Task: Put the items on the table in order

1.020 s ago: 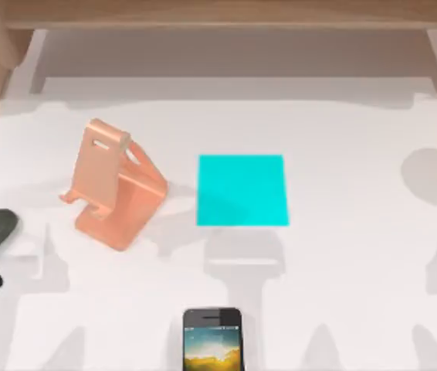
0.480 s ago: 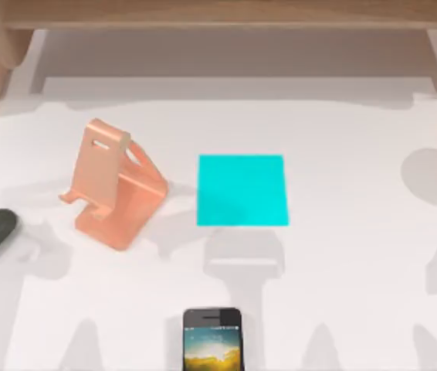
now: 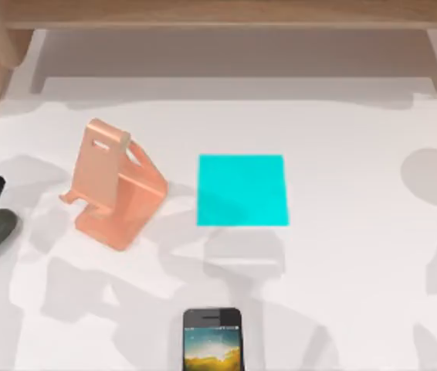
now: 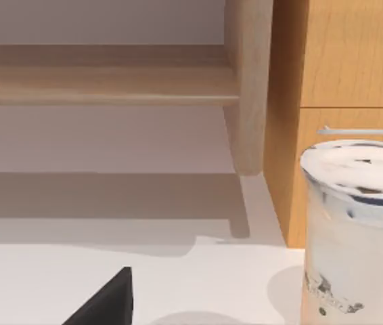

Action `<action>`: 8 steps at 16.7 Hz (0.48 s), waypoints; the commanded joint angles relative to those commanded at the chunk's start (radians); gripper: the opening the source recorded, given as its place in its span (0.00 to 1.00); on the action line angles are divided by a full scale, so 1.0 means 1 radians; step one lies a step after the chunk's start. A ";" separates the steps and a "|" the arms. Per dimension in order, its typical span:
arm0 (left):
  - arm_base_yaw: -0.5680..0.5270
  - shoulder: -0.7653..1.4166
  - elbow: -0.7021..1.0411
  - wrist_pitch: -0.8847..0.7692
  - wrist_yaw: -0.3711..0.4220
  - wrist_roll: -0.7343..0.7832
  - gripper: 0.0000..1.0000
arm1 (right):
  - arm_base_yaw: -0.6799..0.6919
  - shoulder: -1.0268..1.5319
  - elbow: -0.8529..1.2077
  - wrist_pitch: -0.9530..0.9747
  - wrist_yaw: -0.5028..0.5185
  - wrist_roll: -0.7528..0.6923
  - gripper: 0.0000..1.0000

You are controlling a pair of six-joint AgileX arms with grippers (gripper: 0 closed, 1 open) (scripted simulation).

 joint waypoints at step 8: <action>0.017 0.561 0.423 -0.336 0.001 0.197 1.00 | 0.000 0.000 0.000 0.000 0.000 0.000 1.00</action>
